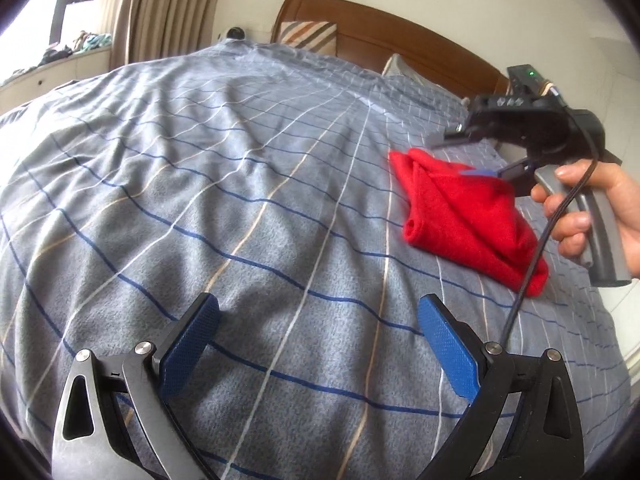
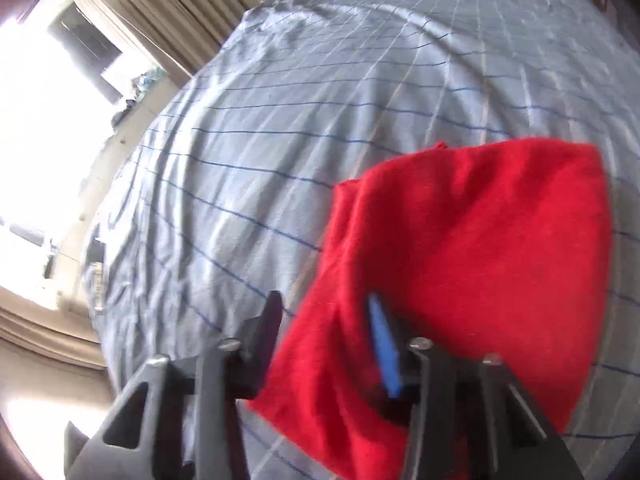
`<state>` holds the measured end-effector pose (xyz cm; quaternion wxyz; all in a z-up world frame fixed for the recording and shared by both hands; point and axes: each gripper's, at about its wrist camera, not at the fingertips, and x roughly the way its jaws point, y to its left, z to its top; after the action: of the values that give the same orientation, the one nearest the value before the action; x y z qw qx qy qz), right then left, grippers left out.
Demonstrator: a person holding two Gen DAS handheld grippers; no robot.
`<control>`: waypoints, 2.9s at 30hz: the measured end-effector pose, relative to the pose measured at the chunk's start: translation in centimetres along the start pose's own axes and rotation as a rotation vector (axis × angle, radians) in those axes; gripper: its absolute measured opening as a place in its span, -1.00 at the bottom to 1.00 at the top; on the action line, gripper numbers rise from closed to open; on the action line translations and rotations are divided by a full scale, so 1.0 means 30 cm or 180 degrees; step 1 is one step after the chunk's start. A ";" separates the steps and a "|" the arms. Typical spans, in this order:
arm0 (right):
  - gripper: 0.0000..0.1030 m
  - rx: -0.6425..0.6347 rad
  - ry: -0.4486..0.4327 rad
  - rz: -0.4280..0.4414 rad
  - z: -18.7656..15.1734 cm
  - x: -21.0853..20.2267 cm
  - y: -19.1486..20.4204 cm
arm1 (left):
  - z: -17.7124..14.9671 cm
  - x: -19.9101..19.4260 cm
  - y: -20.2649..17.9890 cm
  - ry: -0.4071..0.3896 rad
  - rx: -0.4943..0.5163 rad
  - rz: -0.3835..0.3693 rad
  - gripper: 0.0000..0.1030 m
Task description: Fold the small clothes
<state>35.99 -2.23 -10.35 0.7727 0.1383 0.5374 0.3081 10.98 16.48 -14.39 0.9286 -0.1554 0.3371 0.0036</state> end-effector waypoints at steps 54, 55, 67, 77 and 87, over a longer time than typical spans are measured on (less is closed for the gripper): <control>-0.50 -0.0712 -0.0384 -0.0655 -0.559 -0.195 -0.079 | 0.007 -0.035 -0.049 0.0061 0.0019 -0.0221 0.94; -0.38 -0.0637 -0.0442 -0.0588 -0.565 -0.220 -0.080 | 0.036 -0.042 -0.058 0.0047 -0.0039 -0.0352 0.95; 0.50 0.0895 -0.1010 0.0095 -0.270 -0.343 -0.437 | 0.441 0.545 -0.307 0.1158 0.0028 -0.0455 0.81; -0.18 0.0467 -0.0615 -0.0428 -0.119 -0.066 -0.361 | 0.394 0.643 -0.344 0.1445 0.0347 -0.0503 0.79; -0.41 -0.0467 -0.1342 -0.1016 -0.019 -0.335 -0.136 | 0.564 0.436 -0.489 0.0907 0.0314 -0.1073 -0.60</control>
<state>34.46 -11.71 -5.32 0.9143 0.0567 0.3559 0.1850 33.31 6.16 -6.14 0.8655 -0.1629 0.4338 -0.1901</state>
